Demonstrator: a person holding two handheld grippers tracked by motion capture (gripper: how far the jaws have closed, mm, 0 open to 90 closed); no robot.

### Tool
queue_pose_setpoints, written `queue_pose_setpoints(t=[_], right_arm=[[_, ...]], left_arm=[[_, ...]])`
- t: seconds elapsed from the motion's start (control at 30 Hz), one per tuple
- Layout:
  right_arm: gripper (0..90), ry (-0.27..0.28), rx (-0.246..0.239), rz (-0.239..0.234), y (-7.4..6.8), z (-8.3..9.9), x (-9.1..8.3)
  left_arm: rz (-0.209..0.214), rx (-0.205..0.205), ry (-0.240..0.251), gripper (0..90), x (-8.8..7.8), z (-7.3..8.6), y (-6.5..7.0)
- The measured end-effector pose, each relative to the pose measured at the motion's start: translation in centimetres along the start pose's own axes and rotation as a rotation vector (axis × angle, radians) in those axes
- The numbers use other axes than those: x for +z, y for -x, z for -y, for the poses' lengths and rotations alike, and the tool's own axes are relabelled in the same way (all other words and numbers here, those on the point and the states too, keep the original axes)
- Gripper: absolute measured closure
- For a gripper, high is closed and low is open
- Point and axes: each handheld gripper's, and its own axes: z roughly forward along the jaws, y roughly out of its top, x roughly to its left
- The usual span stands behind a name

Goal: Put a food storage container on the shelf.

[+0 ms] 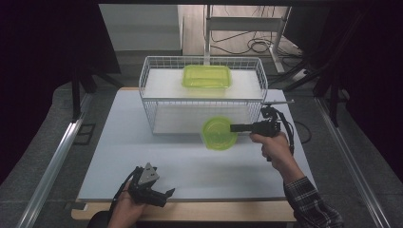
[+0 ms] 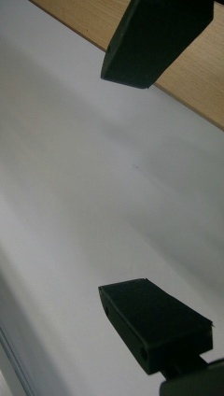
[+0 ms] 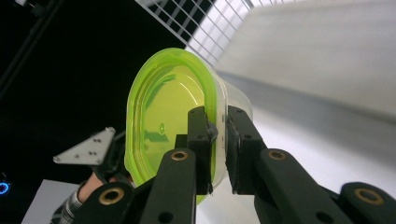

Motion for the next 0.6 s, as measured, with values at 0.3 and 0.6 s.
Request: queue_pose_setpoints(t=[0.3, 0.6], right_arm=[[80.9, 0.057, -0.037, -0.007, -3.0, -3.1, -1.4], [80.9, 0.121, -0.060, -0.014, -5.6, -6.8, -2.4]], left_arm=[[0.000, 0.004, -0.002, 1.5, 0.0, 0.0, 0.0], [0.002, 0.001, -0.004, 1.5, 0.1, 0.0, 0.0]])
